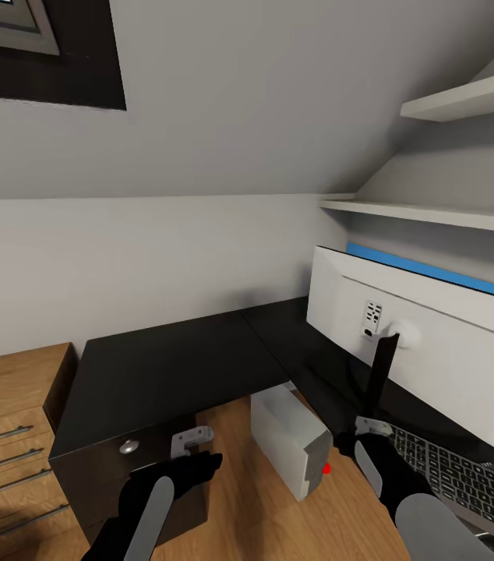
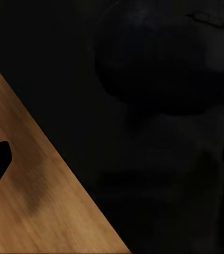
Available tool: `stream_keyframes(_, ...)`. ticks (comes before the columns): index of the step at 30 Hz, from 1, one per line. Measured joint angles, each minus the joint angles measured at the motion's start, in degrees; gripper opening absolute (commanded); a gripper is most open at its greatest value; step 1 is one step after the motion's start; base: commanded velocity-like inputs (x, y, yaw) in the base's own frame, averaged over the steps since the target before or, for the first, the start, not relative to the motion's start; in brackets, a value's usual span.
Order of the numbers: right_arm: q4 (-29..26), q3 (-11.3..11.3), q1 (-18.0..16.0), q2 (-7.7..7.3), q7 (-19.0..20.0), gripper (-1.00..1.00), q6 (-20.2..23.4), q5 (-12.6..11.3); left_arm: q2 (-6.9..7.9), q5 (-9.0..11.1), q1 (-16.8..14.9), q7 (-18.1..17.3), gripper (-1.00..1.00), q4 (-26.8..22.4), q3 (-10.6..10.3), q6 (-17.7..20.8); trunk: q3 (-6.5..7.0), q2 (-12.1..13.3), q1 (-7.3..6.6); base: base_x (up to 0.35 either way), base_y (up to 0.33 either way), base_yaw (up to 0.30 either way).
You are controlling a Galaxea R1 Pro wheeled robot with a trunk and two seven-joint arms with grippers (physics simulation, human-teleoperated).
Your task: In the bedroom, organize the workspace by keeping the computer under the desk, ensuring the monitor is on the desk, placing the keyboard on the desk next to the monitor, placing the mouse on the desk next to the keyboard, moving the folder from the swivel chair onto the desk next to the mouse, stacking the notebook on top of the folder with the pen on top of the notebook, and positioning the swivel chair next to the desk.
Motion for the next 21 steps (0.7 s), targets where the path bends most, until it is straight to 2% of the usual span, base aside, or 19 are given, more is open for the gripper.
stream_keyframes(11, 0.0, -0.29, 0.0, 0.04, -1.24, 1.0, 0.0, -0.06, 0.01, 0.0, 0.0, -0.37, 1.0, 0.09, 0.12, 0.0, 0.0, 0.0, 0.0, 0.0, 0.0, -0.003)
stream_keyframes(21, 0.0, -0.29, 0.0, 0.04, -1.25, 1.0, -0.09, -0.05, 0.01, 0.0, 0.0, -0.38, 1.0, 0.1, 0.13, 0.0, 0.22, 0.0, 0.0, 0.0, 0.0, -0.061)
